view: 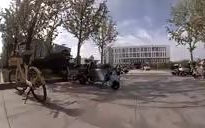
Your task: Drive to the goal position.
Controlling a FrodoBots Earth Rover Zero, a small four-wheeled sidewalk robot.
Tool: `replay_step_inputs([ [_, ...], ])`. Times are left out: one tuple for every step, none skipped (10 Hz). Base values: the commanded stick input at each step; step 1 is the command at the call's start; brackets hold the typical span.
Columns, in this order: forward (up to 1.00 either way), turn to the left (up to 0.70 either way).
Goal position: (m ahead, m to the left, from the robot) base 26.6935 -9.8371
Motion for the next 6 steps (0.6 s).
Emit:
replay_step_inputs([
  [0.41, -0.45],
  [0.40, 0.00],
  [-0.26, 0.00],
  [-0.36, 0.45],
  [-0.35, 0.69],
  [-0.34, 0.68],
])
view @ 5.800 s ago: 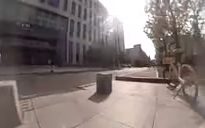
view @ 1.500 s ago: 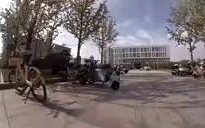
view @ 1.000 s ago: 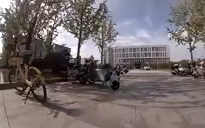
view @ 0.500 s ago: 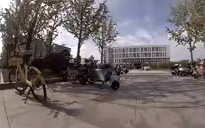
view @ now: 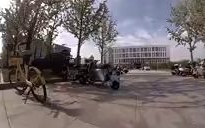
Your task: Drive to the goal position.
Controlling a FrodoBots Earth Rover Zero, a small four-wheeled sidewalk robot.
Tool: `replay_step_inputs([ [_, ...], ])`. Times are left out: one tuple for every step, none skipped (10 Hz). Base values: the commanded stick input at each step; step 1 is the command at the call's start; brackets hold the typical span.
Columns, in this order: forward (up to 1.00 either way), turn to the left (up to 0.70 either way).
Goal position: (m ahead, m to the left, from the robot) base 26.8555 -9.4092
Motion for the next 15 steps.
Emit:
replay_step_inputs([
  [-0.35, 0.69],
  [-0.37, 0.73],
  [-0.39, 0.54],
  [-0.42, 0.42],
  [-0.44, 0.44],
  [-0.44, 0.44],
  [-0.55, 0.39],
  [-0.29, 0.60],
  [0.00, 0.48],
  [0.27, 0.00],
  [0.77, 0.00],
  [1.00, -0.12],
  [1.00, -0.40],
  [1.00, -0.40],
  [1.00, -0.40],
])
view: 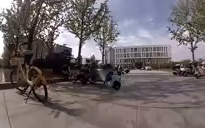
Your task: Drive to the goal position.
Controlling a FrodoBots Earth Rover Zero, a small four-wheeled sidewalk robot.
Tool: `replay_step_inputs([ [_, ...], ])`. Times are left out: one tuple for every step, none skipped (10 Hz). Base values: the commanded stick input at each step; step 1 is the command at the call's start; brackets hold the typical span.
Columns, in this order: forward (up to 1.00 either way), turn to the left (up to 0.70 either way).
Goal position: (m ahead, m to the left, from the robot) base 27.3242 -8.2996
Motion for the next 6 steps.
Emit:
replay_step_inputs([
  [1.00, -0.40],
  [1.00, -0.40],
  [1.00, -0.40],
  [1.00, -0.40],
  [0.94, -0.38],
  [0.79, -0.35],
])
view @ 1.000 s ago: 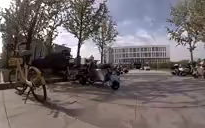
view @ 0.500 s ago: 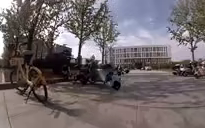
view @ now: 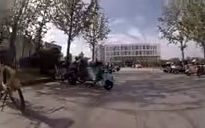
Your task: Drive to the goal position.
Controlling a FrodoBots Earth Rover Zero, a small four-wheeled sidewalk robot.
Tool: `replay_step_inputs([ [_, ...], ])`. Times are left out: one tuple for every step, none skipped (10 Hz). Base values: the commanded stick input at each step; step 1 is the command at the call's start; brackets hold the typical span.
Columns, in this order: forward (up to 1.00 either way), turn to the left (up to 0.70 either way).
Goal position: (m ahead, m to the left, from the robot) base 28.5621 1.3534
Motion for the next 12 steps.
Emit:
replay_step_inputs([
  [0.03, -0.97],
  [0.00, -1.00],
  [0.00, -1.00],
  [0.00, -1.00],
  [0.00, -1.00],
  [0.00, -1.00],
  [0.00, -1.00],
  [0.00, -1.00],
  [0.00, -1.00],
  [0.00, -1.00],
  [0.00, -0.42],
  [0.00, 0.00],
])
